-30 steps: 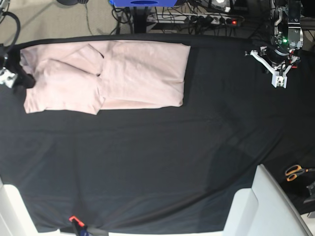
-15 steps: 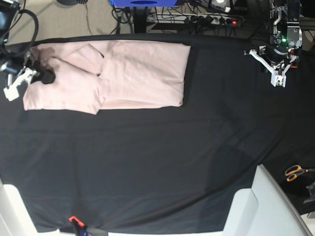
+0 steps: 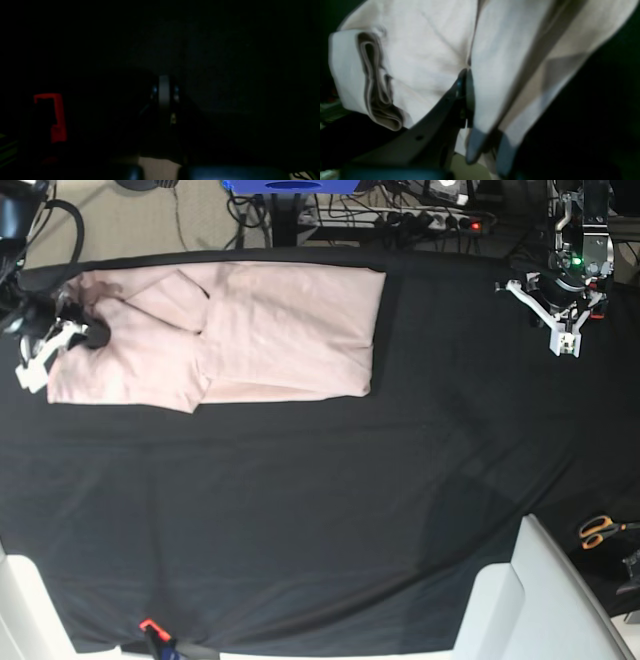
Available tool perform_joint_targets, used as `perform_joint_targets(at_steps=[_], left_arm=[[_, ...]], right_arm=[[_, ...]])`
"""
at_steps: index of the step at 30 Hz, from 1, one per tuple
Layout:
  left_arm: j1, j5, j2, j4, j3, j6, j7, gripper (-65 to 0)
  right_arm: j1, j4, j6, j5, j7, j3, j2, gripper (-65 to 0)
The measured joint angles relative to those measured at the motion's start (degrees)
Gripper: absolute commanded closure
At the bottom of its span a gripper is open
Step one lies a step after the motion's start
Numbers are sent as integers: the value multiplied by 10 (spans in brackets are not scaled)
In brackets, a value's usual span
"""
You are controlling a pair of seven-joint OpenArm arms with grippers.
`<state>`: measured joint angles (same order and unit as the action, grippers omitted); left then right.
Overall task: Fold the T-shirt properly
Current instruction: 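Grasp the shirt end with the right gripper and fold it over the middle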
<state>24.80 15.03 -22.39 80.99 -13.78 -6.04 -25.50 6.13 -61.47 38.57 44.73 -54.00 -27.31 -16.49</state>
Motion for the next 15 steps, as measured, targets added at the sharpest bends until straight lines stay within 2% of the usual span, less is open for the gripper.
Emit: perform_joint_targets(at_steps=[6,11,15], left_arm=[[0,1,0,0,0,0,0,0],[0,2,1,0,1,0,1,0],[0,0,2,0,0,0,0,0]], right_arm=[[69,-235,-203,-4,6,13,44,-8],[99,-385,-344,-97,6,114,77,-8],[108,-426,-447,-160,5,223,100,-8]])
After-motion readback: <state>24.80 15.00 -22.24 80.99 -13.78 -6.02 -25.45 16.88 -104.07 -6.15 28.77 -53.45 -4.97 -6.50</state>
